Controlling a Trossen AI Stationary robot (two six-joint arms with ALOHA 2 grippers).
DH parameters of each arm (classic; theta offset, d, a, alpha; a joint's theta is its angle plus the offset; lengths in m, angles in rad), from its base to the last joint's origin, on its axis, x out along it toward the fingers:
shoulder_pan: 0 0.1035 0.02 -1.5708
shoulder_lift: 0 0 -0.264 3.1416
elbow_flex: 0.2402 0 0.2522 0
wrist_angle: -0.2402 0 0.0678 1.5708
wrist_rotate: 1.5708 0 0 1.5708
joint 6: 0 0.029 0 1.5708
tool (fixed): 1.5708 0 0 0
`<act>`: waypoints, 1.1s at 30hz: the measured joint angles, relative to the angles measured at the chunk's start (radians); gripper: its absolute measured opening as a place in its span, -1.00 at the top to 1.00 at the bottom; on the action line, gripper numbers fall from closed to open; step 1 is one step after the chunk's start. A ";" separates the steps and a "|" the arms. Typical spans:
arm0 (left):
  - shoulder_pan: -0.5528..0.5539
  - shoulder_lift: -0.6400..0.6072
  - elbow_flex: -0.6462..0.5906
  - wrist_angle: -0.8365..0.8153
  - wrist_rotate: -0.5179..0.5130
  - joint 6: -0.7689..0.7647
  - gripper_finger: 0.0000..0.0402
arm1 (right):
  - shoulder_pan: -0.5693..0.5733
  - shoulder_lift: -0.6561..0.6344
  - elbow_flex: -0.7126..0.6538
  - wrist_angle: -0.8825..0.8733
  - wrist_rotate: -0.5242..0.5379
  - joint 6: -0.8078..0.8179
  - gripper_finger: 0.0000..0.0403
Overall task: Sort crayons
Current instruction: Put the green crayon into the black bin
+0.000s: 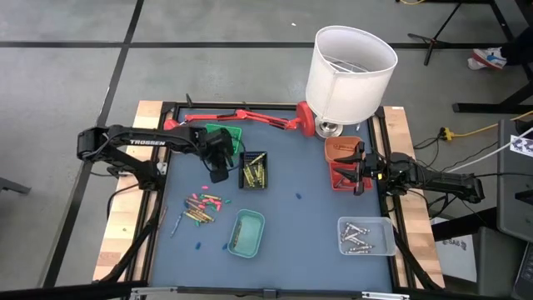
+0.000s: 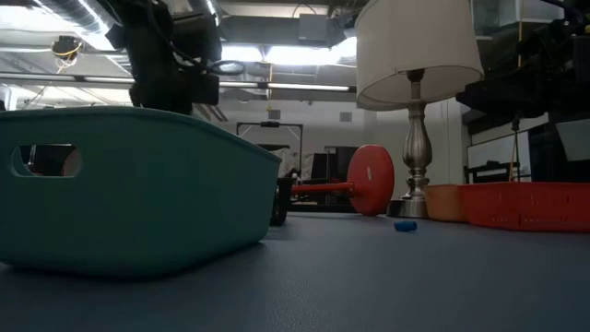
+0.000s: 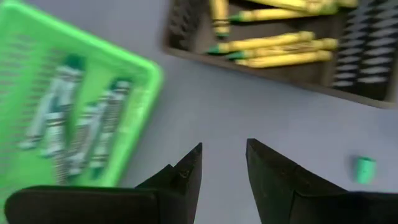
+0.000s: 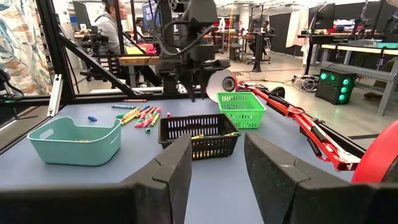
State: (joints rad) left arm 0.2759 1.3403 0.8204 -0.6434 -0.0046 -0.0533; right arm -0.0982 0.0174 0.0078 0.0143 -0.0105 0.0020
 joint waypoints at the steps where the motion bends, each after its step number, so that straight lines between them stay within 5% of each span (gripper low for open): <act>1: -0.009 0.000 0.000 0.000 0.021 0.000 0.47 | 0.000 0.000 0.000 0.000 0.000 0.000 0.27; 12: -0.194 0.000 0.000 0.000 0.110 -0.052 0.56 | 0.000 0.000 0.000 0.000 0.000 0.000 0.27; 22: -0.375 0.000 -0.084 0.009 0.066 -0.147 0.57 | 0.000 0.000 0.000 0.000 0.000 0.000 0.27; 33: -0.428 0.000 -0.174 0.031 0.013 -0.181 0.58 | 0.000 0.000 0.000 0.000 0.000 0.000 0.27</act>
State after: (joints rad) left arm -0.1524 1.3407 0.6466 -0.6119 0.0087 -0.2343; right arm -0.0985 0.0172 0.0078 0.0142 -0.0105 0.0021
